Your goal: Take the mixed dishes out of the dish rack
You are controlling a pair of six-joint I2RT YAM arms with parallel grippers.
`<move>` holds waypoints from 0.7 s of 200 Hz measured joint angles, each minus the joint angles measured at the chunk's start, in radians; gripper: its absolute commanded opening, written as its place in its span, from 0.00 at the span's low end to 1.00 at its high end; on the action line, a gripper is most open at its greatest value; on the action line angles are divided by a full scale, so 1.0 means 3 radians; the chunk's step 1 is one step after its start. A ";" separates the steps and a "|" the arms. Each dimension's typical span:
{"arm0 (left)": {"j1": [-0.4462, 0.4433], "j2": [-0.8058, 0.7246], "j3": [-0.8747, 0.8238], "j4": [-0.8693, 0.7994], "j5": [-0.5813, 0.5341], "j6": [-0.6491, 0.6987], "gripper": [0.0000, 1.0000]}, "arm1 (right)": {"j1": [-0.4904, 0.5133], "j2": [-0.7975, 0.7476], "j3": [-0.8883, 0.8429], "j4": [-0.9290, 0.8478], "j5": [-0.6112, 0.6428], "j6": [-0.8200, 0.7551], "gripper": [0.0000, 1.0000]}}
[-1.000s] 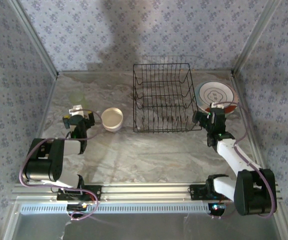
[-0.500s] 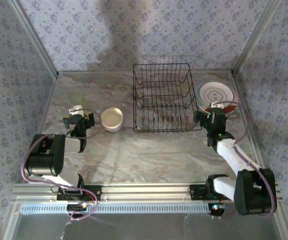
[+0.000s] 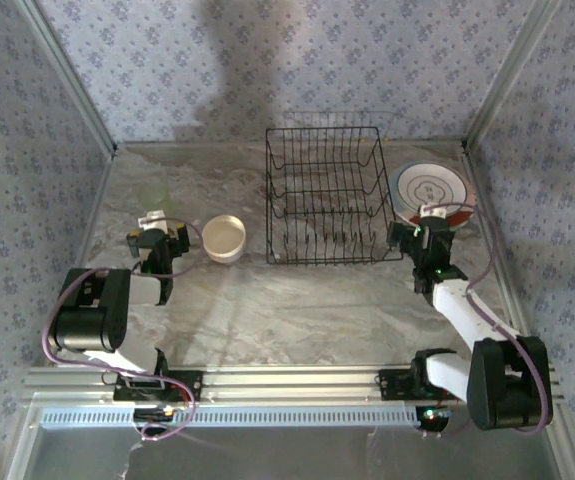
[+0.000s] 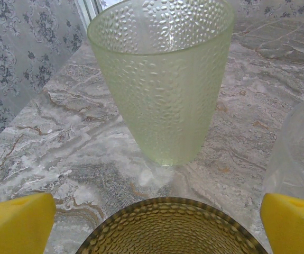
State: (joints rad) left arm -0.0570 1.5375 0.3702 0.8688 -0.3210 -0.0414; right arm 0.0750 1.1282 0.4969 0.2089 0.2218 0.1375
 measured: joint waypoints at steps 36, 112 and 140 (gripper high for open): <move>0.0001 0.0000 -0.0001 -0.0001 0.0009 -0.0001 0.99 | -0.0005 0.0128 -0.0141 0.0482 -0.0003 -0.0142 1.00; 0.0017 0.0000 0.0000 -0.0004 0.0062 -0.0001 0.99 | -0.0037 0.0662 -0.0308 0.1648 0.0052 -0.0340 1.00; 0.0017 0.0000 0.0000 -0.0004 0.0062 -0.0001 0.99 | -0.0089 0.0790 -0.0308 0.1859 -0.0005 -0.0403 1.00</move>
State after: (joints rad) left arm -0.0521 1.5375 0.3702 0.8677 -0.3023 -0.0418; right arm 0.0483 1.3651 0.4046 0.7666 0.2203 0.0166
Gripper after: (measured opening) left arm 0.993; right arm 0.995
